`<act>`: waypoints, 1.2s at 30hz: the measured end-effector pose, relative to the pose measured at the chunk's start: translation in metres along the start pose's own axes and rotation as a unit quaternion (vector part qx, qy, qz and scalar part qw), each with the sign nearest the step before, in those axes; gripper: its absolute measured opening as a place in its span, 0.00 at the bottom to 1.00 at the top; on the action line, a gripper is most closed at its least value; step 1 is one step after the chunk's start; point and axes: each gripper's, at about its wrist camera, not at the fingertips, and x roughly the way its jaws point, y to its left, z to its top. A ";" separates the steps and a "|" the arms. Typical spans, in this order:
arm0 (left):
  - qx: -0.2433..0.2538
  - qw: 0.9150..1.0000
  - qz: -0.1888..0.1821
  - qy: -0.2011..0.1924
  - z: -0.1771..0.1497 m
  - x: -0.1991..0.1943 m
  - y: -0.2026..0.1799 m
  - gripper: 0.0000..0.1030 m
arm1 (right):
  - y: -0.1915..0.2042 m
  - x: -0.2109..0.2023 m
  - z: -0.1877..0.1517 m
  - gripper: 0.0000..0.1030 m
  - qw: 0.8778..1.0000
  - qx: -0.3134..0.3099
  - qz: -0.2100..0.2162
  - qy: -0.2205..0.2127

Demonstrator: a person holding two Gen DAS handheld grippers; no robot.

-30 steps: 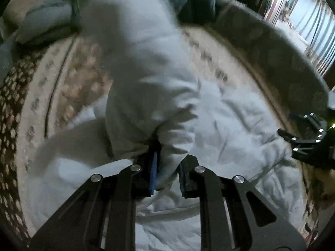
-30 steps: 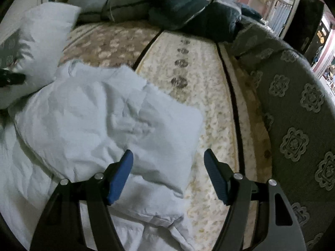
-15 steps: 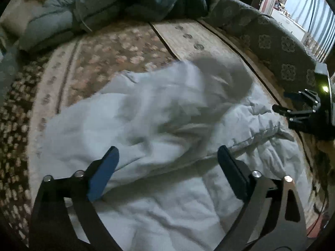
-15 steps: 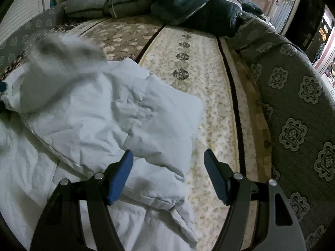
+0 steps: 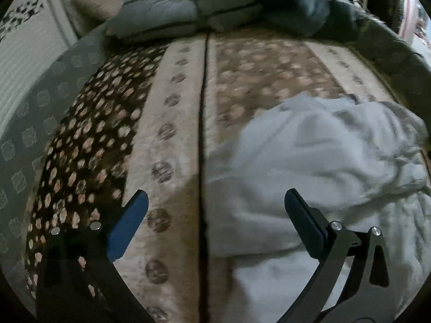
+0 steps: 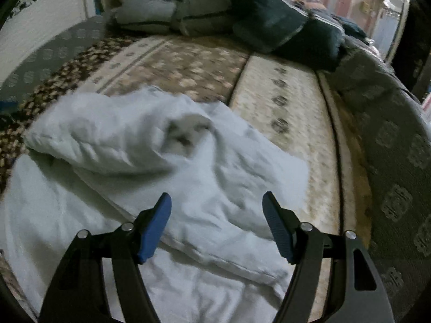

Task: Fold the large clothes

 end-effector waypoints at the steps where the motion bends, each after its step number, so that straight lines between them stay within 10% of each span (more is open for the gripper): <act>1: -0.014 1.000 -0.009 0.006 -0.002 0.005 0.008 0.97 | 0.005 0.000 0.007 0.68 1.000 -0.005 0.009 -0.003; 9: -0.047 0.997 -0.049 0.020 -0.021 0.032 0.001 0.97 | 0.032 0.045 0.041 0.65 0.995 -0.046 0.062 0.056; 12: -0.042 0.997 -0.054 0.019 -0.021 0.038 -0.017 0.97 | 0.041 0.059 0.033 0.25 0.994 -0.055 0.072 0.064; 18: -0.035 0.998 -0.042 0.005 -0.012 0.028 -0.024 0.97 | 0.043 0.036 0.023 0.09 0.999 -0.051 0.012 -0.011; 24: -0.040 0.997 -0.053 -0.035 -0.003 -0.009 -0.025 0.97 | 0.004 -0.055 0.015 0.08 0.979 -0.017 -0.142 -0.149; 32: -0.004 0.996 -0.090 0.018 -0.043 0.003 -0.055 0.97 | -0.071 0.020 -0.075 0.09 0.986 0.035 -0.162 0.009; 36: 0.019 0.996 -0.073 0.056 -0.070 0.019 -0.064 0.97 | -0.060 0.029 -0.079 0.32 0.982 0.014 -0.185 0.023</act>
